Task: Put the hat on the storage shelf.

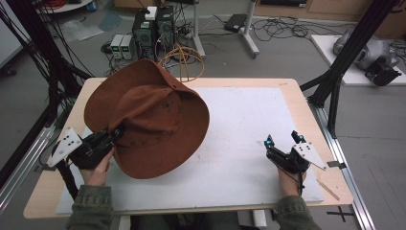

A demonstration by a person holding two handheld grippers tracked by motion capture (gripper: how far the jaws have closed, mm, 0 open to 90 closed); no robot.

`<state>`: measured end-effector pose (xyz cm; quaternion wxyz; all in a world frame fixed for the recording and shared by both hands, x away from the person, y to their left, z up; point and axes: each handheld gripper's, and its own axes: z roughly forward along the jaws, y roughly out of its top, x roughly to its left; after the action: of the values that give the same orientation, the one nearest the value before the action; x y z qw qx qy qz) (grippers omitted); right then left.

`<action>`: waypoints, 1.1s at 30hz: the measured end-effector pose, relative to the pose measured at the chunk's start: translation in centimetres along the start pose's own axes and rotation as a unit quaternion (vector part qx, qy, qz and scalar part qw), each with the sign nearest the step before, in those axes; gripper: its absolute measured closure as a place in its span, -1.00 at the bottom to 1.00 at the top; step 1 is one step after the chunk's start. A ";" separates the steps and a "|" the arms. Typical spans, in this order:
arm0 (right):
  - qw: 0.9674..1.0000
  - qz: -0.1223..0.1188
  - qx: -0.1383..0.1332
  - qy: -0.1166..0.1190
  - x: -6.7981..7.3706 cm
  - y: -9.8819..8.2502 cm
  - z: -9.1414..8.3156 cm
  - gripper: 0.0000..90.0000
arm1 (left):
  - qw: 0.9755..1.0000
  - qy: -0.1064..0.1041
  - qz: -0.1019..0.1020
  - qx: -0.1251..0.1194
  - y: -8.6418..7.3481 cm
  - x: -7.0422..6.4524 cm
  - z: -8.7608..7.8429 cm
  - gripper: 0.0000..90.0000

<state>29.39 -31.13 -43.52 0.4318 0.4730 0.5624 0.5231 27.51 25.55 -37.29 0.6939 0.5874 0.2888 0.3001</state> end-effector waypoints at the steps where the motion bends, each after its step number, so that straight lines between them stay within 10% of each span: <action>1: 1.000 0.001 0.000 0.000 0.0 0.0 0.0 -0.78 | 1.000 0.001 0.000 -0.004 0.1 0.0 0.1 0.96; 33: 1.000 -0.004 -0.001 0.004 0.1 0.0 0.1 -0.78 | 0.999 0.003 0.030 -0.032 5.0 0.4 7.9 0.96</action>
<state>29.46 -30.97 -43.51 0.4323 0.4678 0.5654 0.5240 33.31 21.47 -31.24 0.7023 0.5721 0.2633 0.3320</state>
